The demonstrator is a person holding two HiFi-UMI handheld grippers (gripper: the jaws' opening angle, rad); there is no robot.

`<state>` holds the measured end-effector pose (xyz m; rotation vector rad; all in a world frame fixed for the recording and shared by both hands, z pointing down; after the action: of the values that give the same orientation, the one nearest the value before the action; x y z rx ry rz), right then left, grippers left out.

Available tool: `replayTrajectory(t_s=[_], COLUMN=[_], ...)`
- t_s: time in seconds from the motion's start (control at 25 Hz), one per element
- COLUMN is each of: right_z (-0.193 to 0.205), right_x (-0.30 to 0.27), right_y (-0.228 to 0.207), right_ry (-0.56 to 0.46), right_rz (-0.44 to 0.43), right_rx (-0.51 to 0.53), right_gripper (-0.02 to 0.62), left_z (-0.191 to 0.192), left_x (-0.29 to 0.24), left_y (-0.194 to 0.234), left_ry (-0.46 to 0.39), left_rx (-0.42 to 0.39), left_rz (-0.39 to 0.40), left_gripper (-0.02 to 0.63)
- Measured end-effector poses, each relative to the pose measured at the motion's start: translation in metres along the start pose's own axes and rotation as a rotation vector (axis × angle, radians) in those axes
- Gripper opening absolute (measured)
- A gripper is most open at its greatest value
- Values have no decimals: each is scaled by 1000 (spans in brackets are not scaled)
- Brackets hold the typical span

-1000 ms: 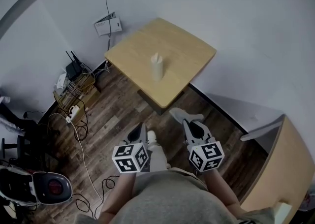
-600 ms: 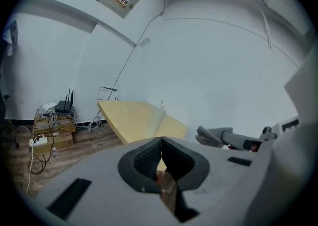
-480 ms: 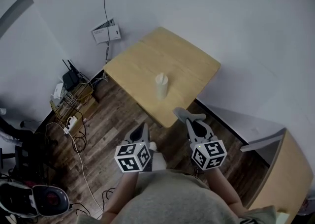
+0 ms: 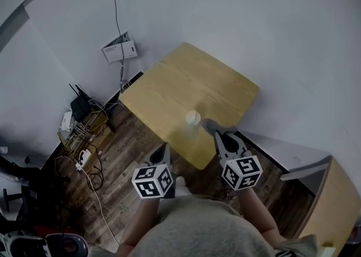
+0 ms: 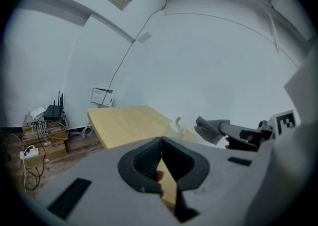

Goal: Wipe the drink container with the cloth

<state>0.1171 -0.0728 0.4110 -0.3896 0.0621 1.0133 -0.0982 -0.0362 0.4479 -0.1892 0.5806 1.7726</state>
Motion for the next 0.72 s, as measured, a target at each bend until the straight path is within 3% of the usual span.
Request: replayTrajectory(t_s=[0.36,0.72], right_z=[-17,-1], right_x=[-70,-106], right_y=[-22,-29], right_ry=[29,123], right_rz=[10,-26], right_rx=[11,-2], right_gripper=[11,10], left_z=[-25,-39], left_x=[-47,-84], left_y=[26,43], left_ry=[16,38], left_rx=[-16,-25], left_rz=[43,82], left_gripper=[3,3])
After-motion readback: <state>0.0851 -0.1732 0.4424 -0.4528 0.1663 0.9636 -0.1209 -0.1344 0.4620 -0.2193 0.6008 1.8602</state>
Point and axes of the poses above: the fingertips, and each gripper's own axes: x backward along the fingers, y to its left, z out of its underside, the point moved 6 cm from there along x, backward along the fingers, and after that the axes turned 6 degrees about -x, right-handed, at the moved point
